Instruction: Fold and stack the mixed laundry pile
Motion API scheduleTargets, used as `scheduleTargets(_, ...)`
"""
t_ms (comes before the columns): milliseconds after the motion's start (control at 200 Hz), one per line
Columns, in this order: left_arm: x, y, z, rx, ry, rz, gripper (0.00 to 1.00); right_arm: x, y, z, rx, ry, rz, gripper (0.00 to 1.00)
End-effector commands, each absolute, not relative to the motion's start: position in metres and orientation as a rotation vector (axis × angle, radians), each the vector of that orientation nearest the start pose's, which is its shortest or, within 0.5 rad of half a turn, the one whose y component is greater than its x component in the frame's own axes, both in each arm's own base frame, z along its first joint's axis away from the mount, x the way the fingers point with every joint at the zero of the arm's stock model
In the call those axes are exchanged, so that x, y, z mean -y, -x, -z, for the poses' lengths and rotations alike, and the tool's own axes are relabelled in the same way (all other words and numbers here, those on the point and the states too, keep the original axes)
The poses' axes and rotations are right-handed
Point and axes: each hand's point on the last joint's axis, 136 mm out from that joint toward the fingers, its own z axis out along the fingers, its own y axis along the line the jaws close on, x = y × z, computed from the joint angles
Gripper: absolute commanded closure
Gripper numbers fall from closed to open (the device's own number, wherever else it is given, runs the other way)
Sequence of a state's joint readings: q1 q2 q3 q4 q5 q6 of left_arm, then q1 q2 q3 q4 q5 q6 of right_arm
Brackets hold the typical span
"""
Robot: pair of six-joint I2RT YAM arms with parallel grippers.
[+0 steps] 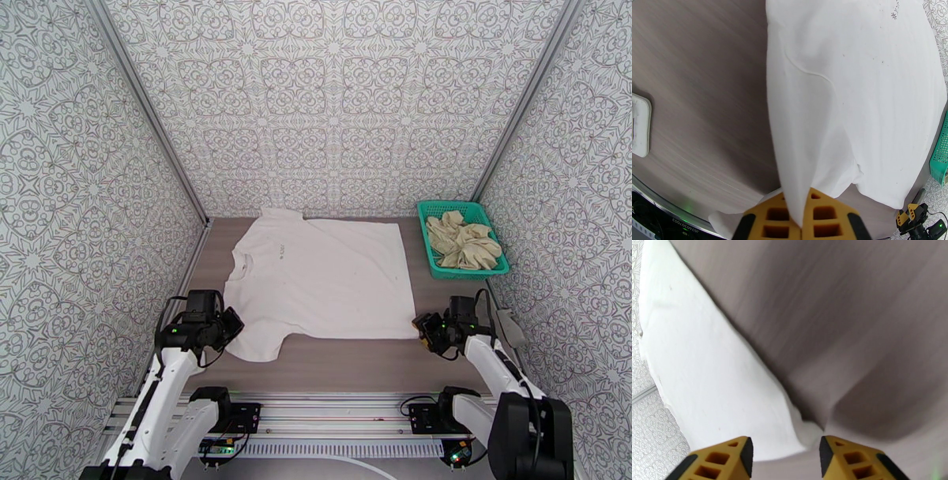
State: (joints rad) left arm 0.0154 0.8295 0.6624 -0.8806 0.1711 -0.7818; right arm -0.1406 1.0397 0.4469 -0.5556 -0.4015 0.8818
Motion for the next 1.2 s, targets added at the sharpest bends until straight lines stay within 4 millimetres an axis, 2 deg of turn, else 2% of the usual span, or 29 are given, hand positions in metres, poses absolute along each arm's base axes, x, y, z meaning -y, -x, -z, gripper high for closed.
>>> scheduleTargets(0,0.025,-0.210,-0.114,-2.500,0.993,0.479,1.00,-0.041,-0.212,-0.044,-2.560,-1.250,-0.756,0.48)
scheduleTargets(200,0.025,-0.210,-0.114,-2.502,0.987,0.479,1.00,-0.060,-0.214,-0.039,-2.530,-1.327,-0.909,0.49)
scheduleTargets(325,0.025,-0.210,-0.114,-2.499,0.984,0.477,1.00,-0.057,-0.218,-0.035,-2.502,-1.344,-0.893,0.55)
scheduleTargets(455,0.026,-0.211,-0.114,-2.497,0.980,0.481,1.00,-0.044,-0.225,-0.028,-2.493,-1.360,-0.779,0.68)
scheduleTargets(605,0.024,-0.210,-0.115,-2.493,0.979,0.474,1.00,-0.039,-0.229,-0.023,-2.530,-1.312,-0.727,0.86)
scheduleTargets(690,0.023,-0.209,-0.118,-2.487,0.981,0.469,1.00,-0.036,-0.235,-0.031,-2.523,-1.270,-0.704,0.96)
scheduleTargets(775,0.022,-0.209,-0.124,-2.471,0.978,0.461,1.00,-0.033,-0.244,-0.044,-2.509,-1.232,-0.689,1.00)
scheduleTargets(940,0.021,-0.219,-0.140,-2.444,0.950,0.472,1.00,-0.030,-0.265,-0.066,-2.494,-1.159,-0.691,1.00)
scheduleTargets(1195,0.016,-0.250,-0.147,-2.418,0.926,0.468,1.00,-0.033,-0.296,-0.080,-2.515,-1.071,-0.706,1.00)
